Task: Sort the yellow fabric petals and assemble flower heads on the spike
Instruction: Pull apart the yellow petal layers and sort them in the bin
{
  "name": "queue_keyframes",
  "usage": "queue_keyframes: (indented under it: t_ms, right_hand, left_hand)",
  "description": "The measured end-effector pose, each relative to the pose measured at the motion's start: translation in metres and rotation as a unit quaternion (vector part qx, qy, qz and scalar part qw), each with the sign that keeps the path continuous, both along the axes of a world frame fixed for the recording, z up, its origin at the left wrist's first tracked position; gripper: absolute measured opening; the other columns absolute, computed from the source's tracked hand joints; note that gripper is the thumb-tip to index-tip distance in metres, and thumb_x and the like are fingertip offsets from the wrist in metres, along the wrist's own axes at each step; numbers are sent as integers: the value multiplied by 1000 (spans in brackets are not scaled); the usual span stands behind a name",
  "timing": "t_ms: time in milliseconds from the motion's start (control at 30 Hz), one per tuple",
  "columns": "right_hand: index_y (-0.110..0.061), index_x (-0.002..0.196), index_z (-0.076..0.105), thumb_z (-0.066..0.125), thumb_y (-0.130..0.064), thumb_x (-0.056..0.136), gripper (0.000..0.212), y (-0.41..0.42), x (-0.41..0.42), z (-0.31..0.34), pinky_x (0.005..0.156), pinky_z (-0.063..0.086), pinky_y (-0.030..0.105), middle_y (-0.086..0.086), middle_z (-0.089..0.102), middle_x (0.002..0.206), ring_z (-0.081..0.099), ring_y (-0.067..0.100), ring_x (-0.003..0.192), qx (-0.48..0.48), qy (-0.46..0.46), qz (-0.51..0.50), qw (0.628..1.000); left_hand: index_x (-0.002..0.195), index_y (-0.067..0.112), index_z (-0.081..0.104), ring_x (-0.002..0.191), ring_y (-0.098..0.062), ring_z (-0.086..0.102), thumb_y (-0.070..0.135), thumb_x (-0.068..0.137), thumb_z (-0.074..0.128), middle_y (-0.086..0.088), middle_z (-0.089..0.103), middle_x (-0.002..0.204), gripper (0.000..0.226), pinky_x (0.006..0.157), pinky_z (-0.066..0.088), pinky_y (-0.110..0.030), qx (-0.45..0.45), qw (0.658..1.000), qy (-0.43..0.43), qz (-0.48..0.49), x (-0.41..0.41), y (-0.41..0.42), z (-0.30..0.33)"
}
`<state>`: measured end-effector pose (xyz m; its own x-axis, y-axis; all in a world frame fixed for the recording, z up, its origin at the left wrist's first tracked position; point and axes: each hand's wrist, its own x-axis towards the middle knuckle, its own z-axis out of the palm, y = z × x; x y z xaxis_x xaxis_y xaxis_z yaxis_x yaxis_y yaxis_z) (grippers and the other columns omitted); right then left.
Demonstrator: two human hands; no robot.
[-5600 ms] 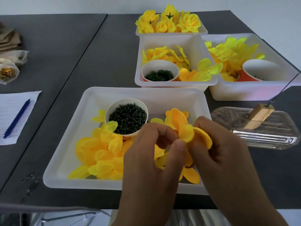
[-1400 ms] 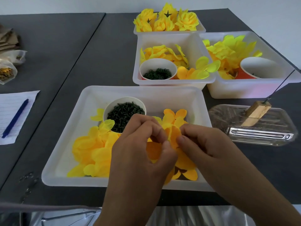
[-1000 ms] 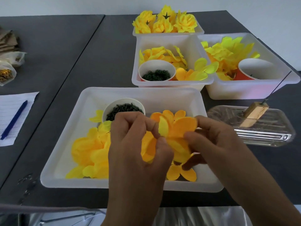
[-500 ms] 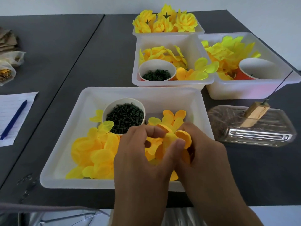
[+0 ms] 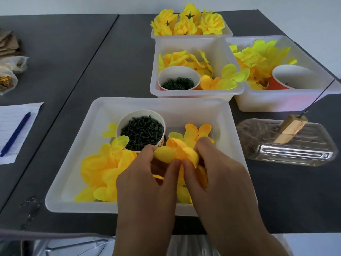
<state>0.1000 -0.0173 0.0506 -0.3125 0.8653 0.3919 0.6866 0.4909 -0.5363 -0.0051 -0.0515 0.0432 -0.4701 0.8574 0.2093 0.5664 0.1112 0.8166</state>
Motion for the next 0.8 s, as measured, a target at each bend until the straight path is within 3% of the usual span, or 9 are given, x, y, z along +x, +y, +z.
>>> queue_keyframes:
  t_ms: [167, 233, 300, 400, 567, 633, 800]
  right_hand:
    - [-32, 82, 42, 42, -45, 88, 14, 10, 13, 2, 51, 49, 32, -15, 49, 61, 52, 7, 54, -77, 33, 3, 996]
    - [-34, 76, 43, 44, -46, 86, 15, 16, 22, 5, 49, 41, 15, -13, 50, 59, 53, 5, 55, -79, 44, -3, 996]
    - [-35, 69, 41, 47, -43, 85, 19, 20, 27, 8, 49, 40, 11, -13, 52, 62, 53, 1, 61, -87, 59, -1, 994]
    - [-31, 65, 40, 50, -36, 84, 22, 27, 35, 12, 59, 40, 7, -20, 55, 73, 51, -2, 60, -76, 68, -8, 995]
    - [-27, 64, 42, 51, -38, 84, 24, 33, 40, 17, 45, 37, 15, -15, 56, 80, 53, 4, 62, -64, 57, -26, 996]
    - [-29, 69, 45, 49, -42, 83, 19, 33, 41, 16, 46, 43, 25, -17, 57, 80, 57, 10, 59, -81, 64, -35, 994]
    - [-29, 64, 46, 50, -42, 83, 23, 34, 42, 18, 48, 44, 28, -5, 55, 55, 61, 15, 52, -92, 91, -58, 990]
  left_hand:
    - [74, 29, 61, 66, 2, 64, 37, 77, 67, 22, 66, 72, 11, 59, 51, -16, -5, 1000, -16, -2, -9, -3, 3]
    - [76, 31, 62, 69, 2, 64, 41, 76, 67, 23, 67, 73, 11, 61, 53, -20, -2, 1000, -24, -6, -13, -3, 7]
    - [76, 31, 63, 69, 1, 65, 48, 74, 65, 24, 66, 74, 18, 57, 54, -22, 2, 1000, -27, -10, -16, -4, 11]
    - [76, 30, 63, 68, 0, 65, 55, 70, 57, 23, 67, 72, 27, 55, 55, -23, 6, 999, -31, -12, -18, -4, 18]
    - [75, 30, 65, 66, -4, 66, 56, 68, 57, 19, 69, 70, 27, 59, 58, -34, 8, 998, -56, -17, -21, -5, 23]
    - [75, 31, 65, 67, -4, 67, 56, 68, 57, 19, 69, 70, 27, 59, 58, -31, 9, 998, -60, -19, -20, -4, 24]
    - [75, 31, 64, 67, 0, 66, 54, 73, 62, 22, 68, 70, 23, 58, 55, -25, 16, 998, -57, -14, -14, -3, 24]
